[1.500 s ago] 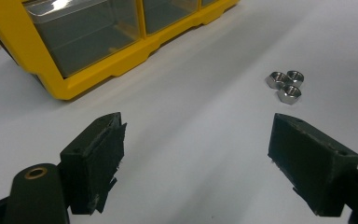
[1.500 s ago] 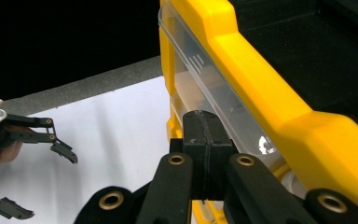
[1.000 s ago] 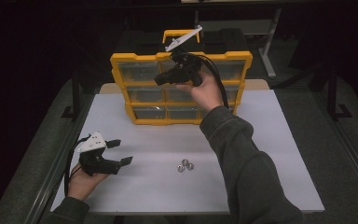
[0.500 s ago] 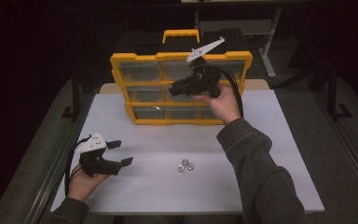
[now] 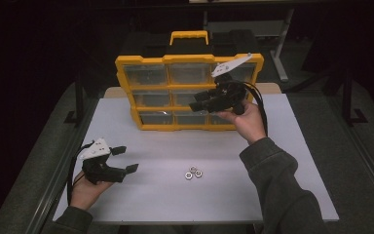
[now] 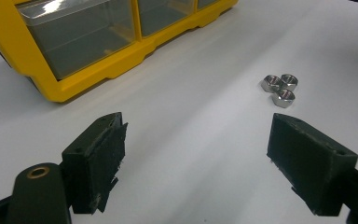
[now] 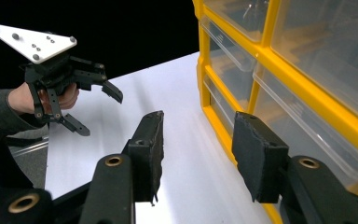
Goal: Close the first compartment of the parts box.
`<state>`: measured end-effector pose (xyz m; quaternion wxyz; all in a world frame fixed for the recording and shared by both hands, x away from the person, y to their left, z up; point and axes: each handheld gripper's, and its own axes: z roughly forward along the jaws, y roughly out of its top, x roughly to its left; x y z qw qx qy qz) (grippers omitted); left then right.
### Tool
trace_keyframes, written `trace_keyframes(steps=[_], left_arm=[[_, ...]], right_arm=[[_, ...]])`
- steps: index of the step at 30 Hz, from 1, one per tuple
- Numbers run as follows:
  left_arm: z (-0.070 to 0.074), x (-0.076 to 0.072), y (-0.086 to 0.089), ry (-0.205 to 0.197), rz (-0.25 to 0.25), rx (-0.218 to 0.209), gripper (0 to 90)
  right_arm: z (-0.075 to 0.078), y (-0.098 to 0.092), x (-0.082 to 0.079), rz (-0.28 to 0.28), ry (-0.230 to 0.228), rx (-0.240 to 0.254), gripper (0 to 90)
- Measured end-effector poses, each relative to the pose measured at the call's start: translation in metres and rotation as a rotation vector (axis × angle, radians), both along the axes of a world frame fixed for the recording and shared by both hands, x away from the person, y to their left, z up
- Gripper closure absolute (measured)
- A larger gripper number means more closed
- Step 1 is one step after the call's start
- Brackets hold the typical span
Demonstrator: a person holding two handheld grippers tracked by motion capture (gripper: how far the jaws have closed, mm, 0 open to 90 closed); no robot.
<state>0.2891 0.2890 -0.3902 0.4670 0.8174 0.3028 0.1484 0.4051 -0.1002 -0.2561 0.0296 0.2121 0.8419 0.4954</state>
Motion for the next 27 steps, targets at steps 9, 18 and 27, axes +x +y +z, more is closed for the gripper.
trace_keyframes(steps=[9, 18, 27], left_arm=[[0.0, 0.001, 0.0, -0.009, -0.006, 0.002, 18.8], [0.001, 0.001, 0.001, -0.01, -0.009, 0.006, 18.7], [0.0, 0.001, 0.0, -0.006, -0.007, 0.009, 18.7]], right_arm=[[-0.015, -0.027, -0.011, -0.045, 0.005, 0.018, 48.7], [-0.031, -0.049, -0.021, -0.098, 0.02, 0.027, 43.3], [-0.047, -0.066, -0.031, -0.137, 0.027, 0.016, 40.4]])
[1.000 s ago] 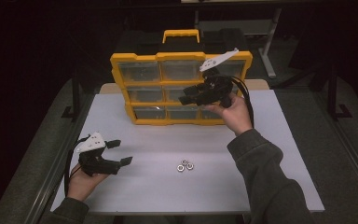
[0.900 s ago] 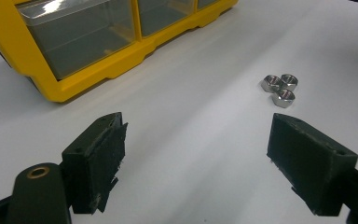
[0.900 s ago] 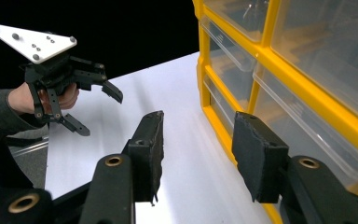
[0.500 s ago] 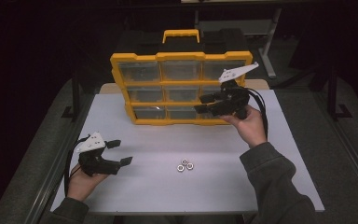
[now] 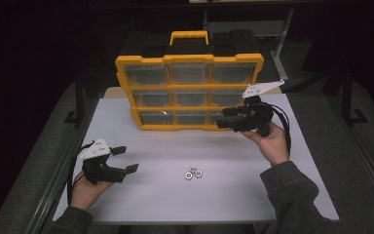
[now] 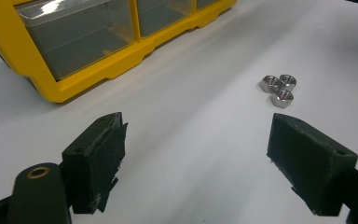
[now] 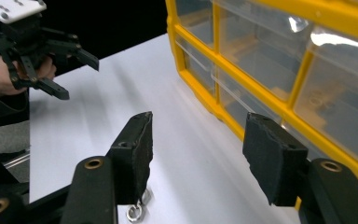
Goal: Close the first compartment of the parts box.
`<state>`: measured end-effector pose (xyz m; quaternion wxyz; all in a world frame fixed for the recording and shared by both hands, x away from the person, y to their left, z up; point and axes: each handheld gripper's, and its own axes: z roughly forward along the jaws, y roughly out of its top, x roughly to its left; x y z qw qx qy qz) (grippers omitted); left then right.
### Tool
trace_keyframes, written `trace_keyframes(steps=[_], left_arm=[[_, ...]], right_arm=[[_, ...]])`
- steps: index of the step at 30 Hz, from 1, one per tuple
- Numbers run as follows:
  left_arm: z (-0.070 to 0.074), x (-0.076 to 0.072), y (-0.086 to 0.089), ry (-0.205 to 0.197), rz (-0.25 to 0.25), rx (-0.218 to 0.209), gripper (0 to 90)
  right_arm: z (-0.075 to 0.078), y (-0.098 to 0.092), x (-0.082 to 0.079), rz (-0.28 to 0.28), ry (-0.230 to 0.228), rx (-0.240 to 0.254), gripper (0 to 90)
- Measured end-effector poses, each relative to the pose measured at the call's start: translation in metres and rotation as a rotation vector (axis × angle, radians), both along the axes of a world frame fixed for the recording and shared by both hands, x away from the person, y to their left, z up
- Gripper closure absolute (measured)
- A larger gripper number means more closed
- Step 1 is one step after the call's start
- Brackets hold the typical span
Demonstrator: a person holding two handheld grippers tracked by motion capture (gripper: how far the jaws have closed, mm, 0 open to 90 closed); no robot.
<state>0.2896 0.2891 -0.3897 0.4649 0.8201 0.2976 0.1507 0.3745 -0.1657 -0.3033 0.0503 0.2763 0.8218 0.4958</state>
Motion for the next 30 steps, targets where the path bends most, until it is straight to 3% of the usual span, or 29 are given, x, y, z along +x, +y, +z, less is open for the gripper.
trace_keyframes(steps=[13, 30], left_arm=[[0.0, -0.001, 0.0, 0.01, -0.005, 0.004, 18.7], [-0.001, 0.002, -0.001, 0.013, -0.005, 0.003, 18.8]], right_arm=[[-0.021, -0.025, -0.016, -0.059, -0.001, -0.008, 33.2], [-0.054, -0.045, -0.037, -0.126, 0.014, -0.044, 27.2]])
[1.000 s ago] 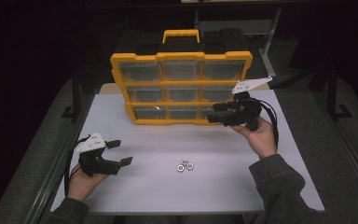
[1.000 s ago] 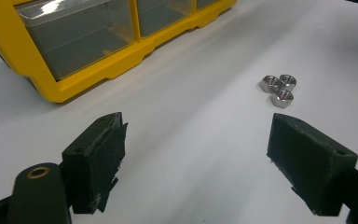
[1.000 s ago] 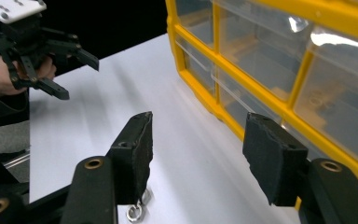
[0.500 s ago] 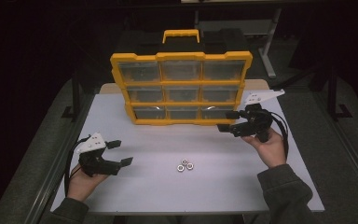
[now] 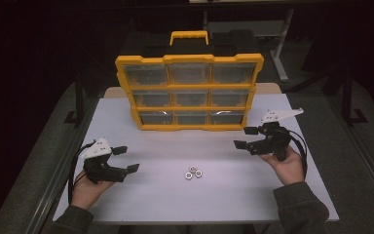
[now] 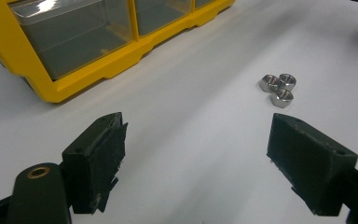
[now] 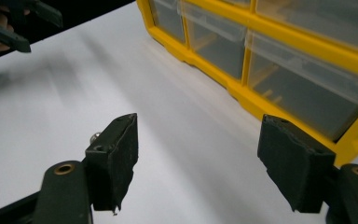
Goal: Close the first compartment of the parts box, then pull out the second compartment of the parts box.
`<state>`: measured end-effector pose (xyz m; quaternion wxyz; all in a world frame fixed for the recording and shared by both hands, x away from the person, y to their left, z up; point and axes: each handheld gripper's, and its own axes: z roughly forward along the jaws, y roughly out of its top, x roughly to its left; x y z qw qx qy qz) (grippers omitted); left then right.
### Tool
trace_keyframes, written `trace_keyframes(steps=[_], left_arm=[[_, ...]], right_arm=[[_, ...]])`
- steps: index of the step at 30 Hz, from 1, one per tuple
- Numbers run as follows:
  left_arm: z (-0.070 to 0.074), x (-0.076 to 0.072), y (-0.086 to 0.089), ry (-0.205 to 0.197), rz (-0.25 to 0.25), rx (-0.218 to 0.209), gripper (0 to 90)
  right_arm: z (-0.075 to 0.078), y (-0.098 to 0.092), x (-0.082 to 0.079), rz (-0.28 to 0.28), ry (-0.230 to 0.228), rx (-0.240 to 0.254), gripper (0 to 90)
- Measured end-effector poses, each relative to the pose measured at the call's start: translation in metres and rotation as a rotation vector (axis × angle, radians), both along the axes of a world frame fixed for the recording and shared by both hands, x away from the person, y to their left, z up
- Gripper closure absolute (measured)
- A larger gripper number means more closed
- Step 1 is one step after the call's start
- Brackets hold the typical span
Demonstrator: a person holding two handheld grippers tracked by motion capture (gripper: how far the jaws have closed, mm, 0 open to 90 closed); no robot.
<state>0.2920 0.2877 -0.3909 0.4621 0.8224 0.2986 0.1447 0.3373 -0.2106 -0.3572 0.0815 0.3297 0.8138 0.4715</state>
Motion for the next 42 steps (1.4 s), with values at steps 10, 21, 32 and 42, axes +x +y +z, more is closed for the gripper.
trace_keyframes(steps=[10, 21, 32, 42], left_arm=[[0.0, 0.002, -0.005, 0.004, -0.015, 0.003, 19.1], [0.0, 0.002, -0.008, 0.008, -0.022, 0.006, 19.2], [0.002, 0.003, -0.012, 0.02, -0.042, -0.009, 20.2], [0.022, 0.004, -0.025, 0.05, -0.084, -0.065, 24.1]], right_arm=[[-0.014, -0.009, -0.012, -0.034, 0.012, -0.006, 26.8], [-0.022, -0.014, -0.019, -0.045, 0.016, -0.014, 26.9], [-0.028, -0.016, -0.025, -0.054, 0.0, -0.03, 26.9], [-0.029, -0.018, -0.029, -0.065, -0.008, -0.035, 26.8]])
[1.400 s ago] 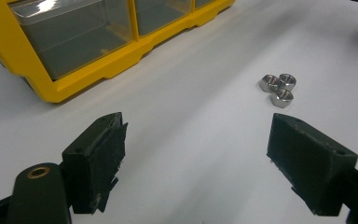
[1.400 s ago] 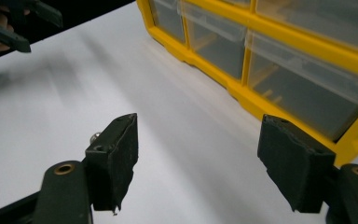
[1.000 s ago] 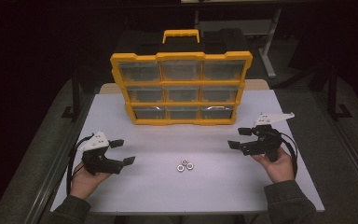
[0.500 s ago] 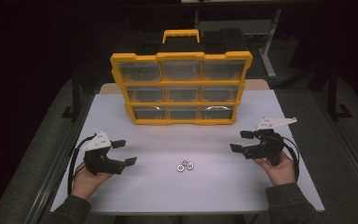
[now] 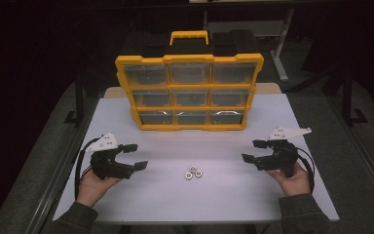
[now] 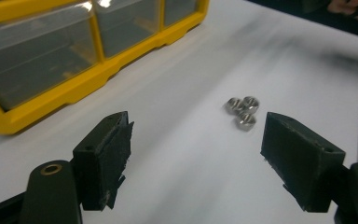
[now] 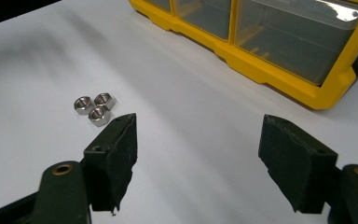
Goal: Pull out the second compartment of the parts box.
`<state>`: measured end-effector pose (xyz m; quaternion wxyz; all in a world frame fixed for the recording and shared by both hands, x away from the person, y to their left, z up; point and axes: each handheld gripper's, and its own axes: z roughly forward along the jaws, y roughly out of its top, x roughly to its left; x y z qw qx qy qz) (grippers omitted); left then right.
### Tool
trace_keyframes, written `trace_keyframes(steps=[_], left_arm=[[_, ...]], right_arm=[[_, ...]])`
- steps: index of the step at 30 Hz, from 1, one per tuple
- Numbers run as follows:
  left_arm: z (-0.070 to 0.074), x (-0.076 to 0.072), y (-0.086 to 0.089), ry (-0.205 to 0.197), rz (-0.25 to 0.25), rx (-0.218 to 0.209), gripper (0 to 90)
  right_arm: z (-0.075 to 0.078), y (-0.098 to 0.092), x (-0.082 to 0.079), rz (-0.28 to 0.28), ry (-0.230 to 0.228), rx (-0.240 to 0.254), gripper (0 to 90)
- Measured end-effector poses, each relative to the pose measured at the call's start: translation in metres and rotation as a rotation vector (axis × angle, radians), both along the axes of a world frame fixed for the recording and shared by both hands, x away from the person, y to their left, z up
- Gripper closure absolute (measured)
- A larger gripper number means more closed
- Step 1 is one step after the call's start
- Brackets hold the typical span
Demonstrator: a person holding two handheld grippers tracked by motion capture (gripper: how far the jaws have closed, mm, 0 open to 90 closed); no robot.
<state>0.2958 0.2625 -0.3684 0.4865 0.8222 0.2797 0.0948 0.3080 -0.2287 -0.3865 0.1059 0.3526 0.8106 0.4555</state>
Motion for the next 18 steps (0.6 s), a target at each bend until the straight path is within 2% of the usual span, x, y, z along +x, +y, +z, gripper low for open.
trace_keyframes(steps=[6, 14, 17, 18], left_arm=[[0.013, 0.006, -0.01, 0.026, -0.023, -0.047, 25.2], [0.036, 0.024, -0.037, 0.05, -0.052, -0.106, 29.4], [0.042, 0.034, -0.044, 0.085, -0.046, -0.137, 33.0], [0.044, 0.038, -0.045, 0.101, -0.045, -0.148, 33.9]], right_arm=[[-0.001, -0.001, 0.0, -0.005, -0.006, -0.015, 26.4], [-0.003, -0.002, -0.003, -0.003, -0.022, -0.026, 26.5], [-0.005, -0.001, -0.004, 0.0, -0.024, -0.04, 26.6], [-0.005, 0.0, -0.004, 0.003, -0.019, -0.031, 26.6]])
